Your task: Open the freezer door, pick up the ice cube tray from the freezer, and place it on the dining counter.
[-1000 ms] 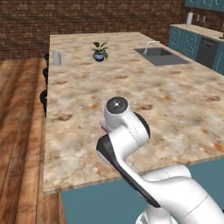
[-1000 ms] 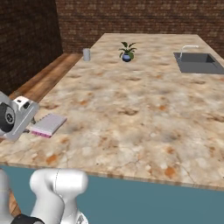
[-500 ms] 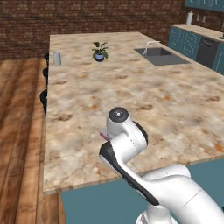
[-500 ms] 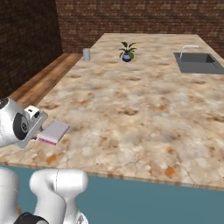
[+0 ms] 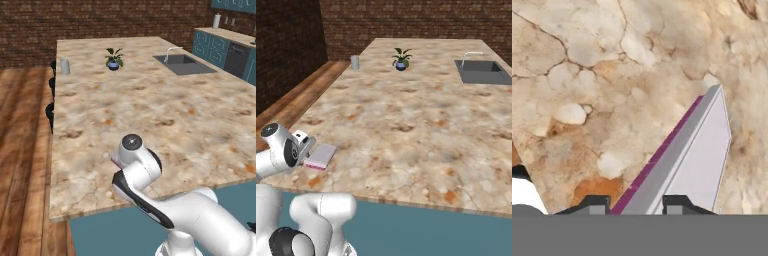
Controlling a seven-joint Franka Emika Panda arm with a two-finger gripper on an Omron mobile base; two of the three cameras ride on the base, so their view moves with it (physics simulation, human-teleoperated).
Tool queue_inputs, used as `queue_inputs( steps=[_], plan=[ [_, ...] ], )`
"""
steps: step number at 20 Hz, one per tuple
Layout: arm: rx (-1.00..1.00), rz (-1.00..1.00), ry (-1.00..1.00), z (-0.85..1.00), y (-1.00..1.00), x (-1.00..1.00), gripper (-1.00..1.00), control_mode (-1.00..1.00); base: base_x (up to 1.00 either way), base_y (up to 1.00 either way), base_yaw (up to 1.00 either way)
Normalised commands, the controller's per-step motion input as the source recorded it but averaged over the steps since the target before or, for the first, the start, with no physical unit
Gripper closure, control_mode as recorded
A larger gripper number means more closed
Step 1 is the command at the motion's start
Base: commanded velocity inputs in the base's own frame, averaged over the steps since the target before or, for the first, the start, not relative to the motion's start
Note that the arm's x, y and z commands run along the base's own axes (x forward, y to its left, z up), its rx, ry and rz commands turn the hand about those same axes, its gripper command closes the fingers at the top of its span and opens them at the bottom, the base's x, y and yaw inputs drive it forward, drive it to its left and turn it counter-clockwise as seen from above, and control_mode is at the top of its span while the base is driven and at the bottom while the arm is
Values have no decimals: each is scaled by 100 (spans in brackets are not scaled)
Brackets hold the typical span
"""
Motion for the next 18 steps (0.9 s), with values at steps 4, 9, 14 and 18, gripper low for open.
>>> queue_inputs(
  steps=[4,9,14,18],
  plan=[
    [0,0,0,-47,14,39,100,-100,0,0,0],
    [3,0,0,-21,3,17,-100,-100,0,0,0],
    [4,0,0,81,5,-16,-100,-100,0,0,0],
    [2,-5,-3,100,-4,-52,-100,-100,0,0,0]
  ],
)
